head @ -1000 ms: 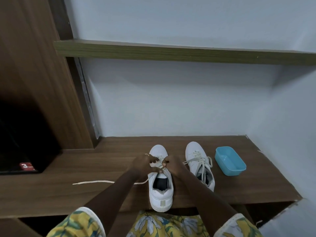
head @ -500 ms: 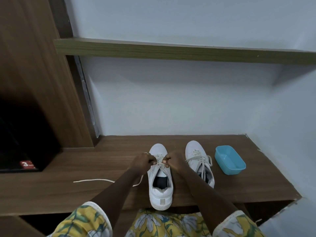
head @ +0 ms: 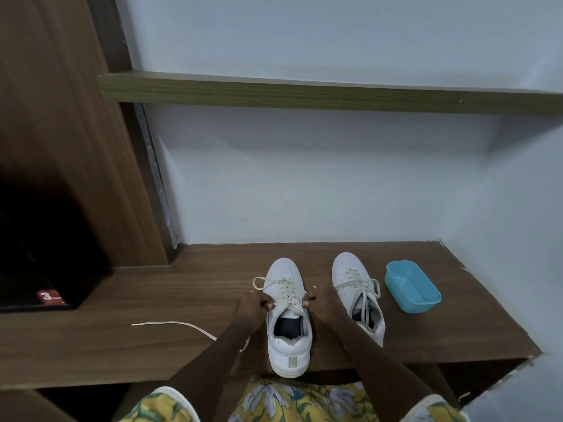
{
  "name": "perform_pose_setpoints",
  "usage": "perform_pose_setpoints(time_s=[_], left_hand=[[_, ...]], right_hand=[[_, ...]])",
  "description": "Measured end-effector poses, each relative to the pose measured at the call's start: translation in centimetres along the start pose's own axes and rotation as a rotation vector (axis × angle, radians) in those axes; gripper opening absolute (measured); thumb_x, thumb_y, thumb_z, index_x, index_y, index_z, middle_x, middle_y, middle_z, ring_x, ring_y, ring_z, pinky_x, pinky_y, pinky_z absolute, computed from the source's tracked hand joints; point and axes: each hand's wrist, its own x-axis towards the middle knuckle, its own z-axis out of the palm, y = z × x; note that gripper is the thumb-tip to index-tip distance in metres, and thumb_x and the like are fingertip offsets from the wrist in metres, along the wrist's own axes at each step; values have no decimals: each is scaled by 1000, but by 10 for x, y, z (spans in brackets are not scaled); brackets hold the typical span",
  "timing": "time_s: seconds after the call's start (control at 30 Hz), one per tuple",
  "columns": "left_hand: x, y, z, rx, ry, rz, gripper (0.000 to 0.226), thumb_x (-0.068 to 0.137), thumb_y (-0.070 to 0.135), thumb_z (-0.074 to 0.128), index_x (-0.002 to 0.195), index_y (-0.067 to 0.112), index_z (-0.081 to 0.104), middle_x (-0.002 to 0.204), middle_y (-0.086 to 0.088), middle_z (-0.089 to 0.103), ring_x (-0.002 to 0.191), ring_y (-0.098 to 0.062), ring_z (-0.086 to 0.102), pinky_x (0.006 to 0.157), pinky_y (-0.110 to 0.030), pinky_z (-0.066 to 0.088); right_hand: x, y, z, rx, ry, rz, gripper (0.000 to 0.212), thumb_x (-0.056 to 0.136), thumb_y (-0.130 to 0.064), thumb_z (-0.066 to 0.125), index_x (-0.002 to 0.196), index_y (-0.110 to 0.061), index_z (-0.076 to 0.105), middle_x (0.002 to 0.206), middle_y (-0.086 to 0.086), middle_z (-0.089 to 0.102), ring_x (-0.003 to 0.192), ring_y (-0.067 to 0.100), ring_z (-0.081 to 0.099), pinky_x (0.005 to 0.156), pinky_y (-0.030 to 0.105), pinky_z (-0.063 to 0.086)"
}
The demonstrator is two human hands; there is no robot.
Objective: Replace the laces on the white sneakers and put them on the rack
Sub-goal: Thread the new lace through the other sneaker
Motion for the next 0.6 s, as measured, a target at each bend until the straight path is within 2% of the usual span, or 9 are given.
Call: perform_pose_setpoints(time_s=[0.1,0.17,0.23,0.3,0.37,0.43,0.5,0.53,0.6], left_hand=[[0,-1,3,-77,-6,-21,19,86,5,52,87,7,71,86,-7,66,86,-19,57,65,-21,28],[1,-4,5,-126,-35,-29,17,88,8,52,86,7,69,89,-7,68,88,-20,58,68,-23,32],[2,-10,6,-225,-59,-60,19,91,17,52,80,9,64,81,-6,66,81,-21,58,70,-30,38],[0,-14,2,-360,-46,-101,29,94,21,51,66,14,54,66,0,57,67,-16,49,67,-32,36],[-3,-10,-6,-527,-6,-131,35,96,19,51,61,18,51,61,5,53,65,-13,44,66,-31,34],[-2,-1,-14,-713,6,-143,38,98,18,47,61,19,55,59,10,56,66,-14,48,64,-30,35],[2,11,-20,-852,3,-160,36,102,21,39,71,16,58,68,5,61,70,-14,52,64,-28,38],[4,16,-22,-908,8,-167,36,103,22,35,76,13,57,75,0,62,73,-16,55,67,-27,41],[8,24,-24,-978,27,-151,35,103,22,32,78,10,53,79,-10,66,75,-22,61,65,-26,48]], right_hand=[[-1,1,-1,14,-18,-6,17,82,-1,62,78,14,68,78,29,66,55,24,49,51,13,29],[-2,2,-5,0,-61,9,20,83,-2,62,76,16,65,77,32,63,58,16,44,53,19,29],[-2,3,-12,-48,-123,45,21,84,-4,59,77,16,64,78,32,63,62,15,43,56,25,28],[-4,0,-22,-95,-167,60,19,86,-5,58,80,10,69,65,20,63,59,12,44,55,23,33],[-6,-6,-33,-91,-217,104,16,87,-6,59,87,2,73,56,-1,58,58,10,49,51,12,34],[-3,-16,-43,-118,-262,129,18,88,-7,57,91,3,72,62,4,62,57,12,51,49,9,34],[-1,-26,-53,-200,-295,104,24,90,-10,54,99,7,69,80,16,67,56,11,50,51,11,37],[0,-30,-59,-226,-297,96,26,90,-12,54,101,7,68,86,18,67,61,14,53,57,17,41],[1,-35,-68,-257,-290,52,23,88,-10,58,98,6,70,78,11,67,65,13,54,60,21,40]])
